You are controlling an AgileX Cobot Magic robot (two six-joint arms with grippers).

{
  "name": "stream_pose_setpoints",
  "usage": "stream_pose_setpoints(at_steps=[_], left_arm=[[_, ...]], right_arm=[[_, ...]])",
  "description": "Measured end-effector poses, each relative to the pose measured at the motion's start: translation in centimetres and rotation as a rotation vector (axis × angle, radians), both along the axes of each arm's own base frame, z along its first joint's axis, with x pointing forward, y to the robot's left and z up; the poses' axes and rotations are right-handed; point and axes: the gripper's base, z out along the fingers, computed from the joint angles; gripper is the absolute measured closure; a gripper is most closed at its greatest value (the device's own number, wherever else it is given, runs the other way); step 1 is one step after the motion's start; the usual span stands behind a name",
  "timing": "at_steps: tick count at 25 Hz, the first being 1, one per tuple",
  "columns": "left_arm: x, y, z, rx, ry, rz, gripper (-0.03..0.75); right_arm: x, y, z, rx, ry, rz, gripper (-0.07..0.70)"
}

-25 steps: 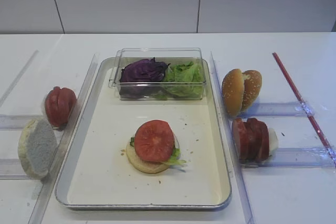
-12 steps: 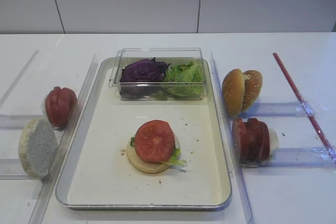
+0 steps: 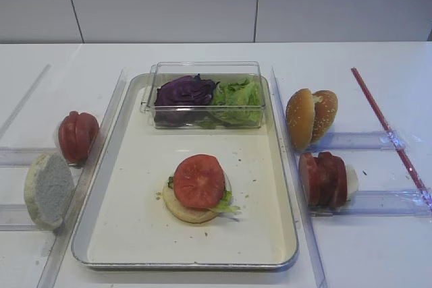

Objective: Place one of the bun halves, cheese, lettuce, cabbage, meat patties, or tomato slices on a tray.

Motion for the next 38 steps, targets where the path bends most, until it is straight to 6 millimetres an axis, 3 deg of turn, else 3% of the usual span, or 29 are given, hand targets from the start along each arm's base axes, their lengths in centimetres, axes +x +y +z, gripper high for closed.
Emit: stream_pose_setpoints(at_steps=[13,22,38], left_arm=[[-0.08,-0.21,0.0,0.0,0.0,0.193,0.292],[-0.09,-0.22,0.0,0.0,0.0,0.2,0.298],[-0.09,-0.22,0.0,0.0,0.0,0.2,0.299]], right_arm=[[0.0,0.0,0.0,0.0,0.0,0.0,0.197],[0.0,0.0,0.0,0.0,0.0,0.0,0.197],[0.0,0.0,0.0,0.0,0.0,0.0,0.125]])
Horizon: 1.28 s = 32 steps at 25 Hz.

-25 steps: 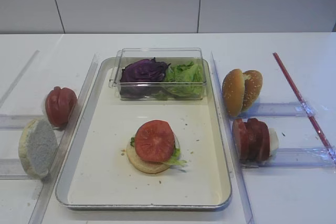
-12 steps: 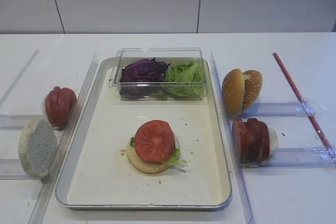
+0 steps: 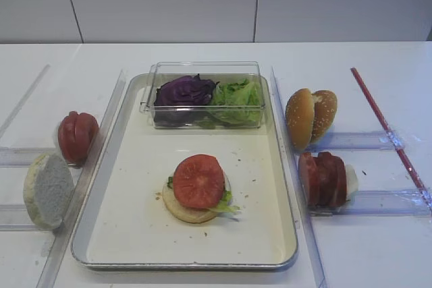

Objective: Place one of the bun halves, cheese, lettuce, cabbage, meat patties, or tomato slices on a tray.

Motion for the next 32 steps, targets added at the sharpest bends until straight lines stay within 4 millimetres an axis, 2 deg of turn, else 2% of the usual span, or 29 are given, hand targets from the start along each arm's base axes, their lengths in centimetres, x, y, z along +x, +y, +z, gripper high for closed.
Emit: stream_pose_setpoints(at_steps=[10,32], left_arm=[[0.0,0.0,0.0,0.0,0.0,0.0,0.299],[0.0,0.0,0.0,-0.002,0.0,0.001,0.299]], right_arm=[[-0.01,0.07,0.0,-0.002,-0.001,0.01,0.076],[0.0,0.07,0.02,-0.002,-0.003,0.01,0.072]])
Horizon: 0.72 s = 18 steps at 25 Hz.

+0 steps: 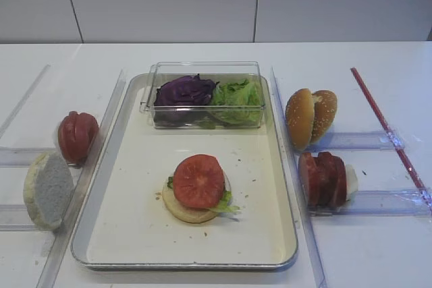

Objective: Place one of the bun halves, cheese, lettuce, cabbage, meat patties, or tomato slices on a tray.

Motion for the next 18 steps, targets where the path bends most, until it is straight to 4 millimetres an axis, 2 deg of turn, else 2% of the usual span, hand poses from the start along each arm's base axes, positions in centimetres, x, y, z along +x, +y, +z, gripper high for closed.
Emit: stream_pose_setpoints(at_steps=[18], left_arm=[[0.0,0.0,0.0,0.0,0.0,0.0,0.299]], right_arm=[[0.0,0.0,0.0,0.0,0.0,0.0,0.071]])
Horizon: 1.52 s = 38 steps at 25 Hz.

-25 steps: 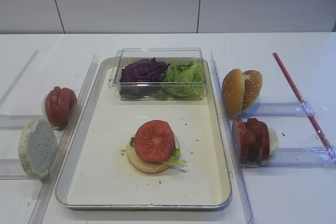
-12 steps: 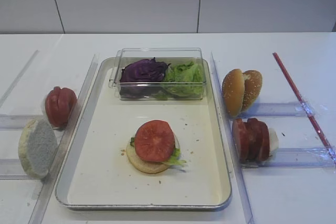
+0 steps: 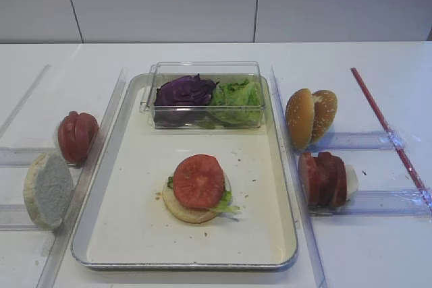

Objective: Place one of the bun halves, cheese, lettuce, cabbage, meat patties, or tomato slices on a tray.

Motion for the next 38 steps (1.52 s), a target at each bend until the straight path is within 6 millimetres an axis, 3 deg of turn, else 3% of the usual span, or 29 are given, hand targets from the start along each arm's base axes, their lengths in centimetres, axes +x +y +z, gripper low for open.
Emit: stream_pose_setpoints(at_steps=[38], left_arm=[[0.0,0.0,0.0,0.0,0.0,0.0,0.299]], right_arm=[[-0.01,0.02,-0.01,0.0,0.002,0.002,0.07]])
